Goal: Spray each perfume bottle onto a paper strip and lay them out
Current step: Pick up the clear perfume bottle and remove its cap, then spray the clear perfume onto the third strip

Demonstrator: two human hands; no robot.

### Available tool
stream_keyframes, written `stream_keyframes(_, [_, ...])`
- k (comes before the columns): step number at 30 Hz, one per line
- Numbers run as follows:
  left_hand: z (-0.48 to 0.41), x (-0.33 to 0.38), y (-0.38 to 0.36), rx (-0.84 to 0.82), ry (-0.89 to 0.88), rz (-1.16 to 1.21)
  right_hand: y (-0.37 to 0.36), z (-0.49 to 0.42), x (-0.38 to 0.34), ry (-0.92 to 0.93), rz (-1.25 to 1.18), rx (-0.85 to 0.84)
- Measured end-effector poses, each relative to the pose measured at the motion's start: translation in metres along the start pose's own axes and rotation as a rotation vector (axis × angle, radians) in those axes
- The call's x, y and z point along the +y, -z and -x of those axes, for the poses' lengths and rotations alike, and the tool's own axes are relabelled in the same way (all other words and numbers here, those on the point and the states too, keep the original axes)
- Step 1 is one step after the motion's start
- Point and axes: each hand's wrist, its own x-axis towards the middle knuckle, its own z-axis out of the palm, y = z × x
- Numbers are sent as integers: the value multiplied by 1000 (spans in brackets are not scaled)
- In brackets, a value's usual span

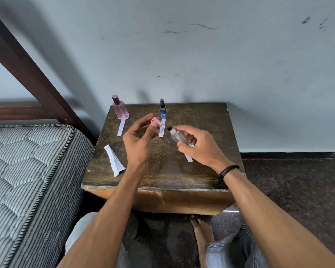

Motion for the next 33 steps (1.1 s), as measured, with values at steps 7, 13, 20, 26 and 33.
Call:
stream_keyframes(7, [17, -17, 22, -37, 14, -528, 4, 16, -4, -172, -258, 157])
stream_keyframes(13, [28, -26, 18, -155, -30, -791, -1, 26, -4, -251, -338, 249])
stream_keyframes(20, [25, -25, 15, -175, -17, -817, 2, 24, -3, -264, -292, 230])
stream_keyframes(26, [18, -21, 7, -191, -138, -858, 2, 15, -1, -224, -176, 247])
stream_keyframes(33, [6, -32, -11, -275, -283, -1136, 7, 10, 2, -230, -94, 206])
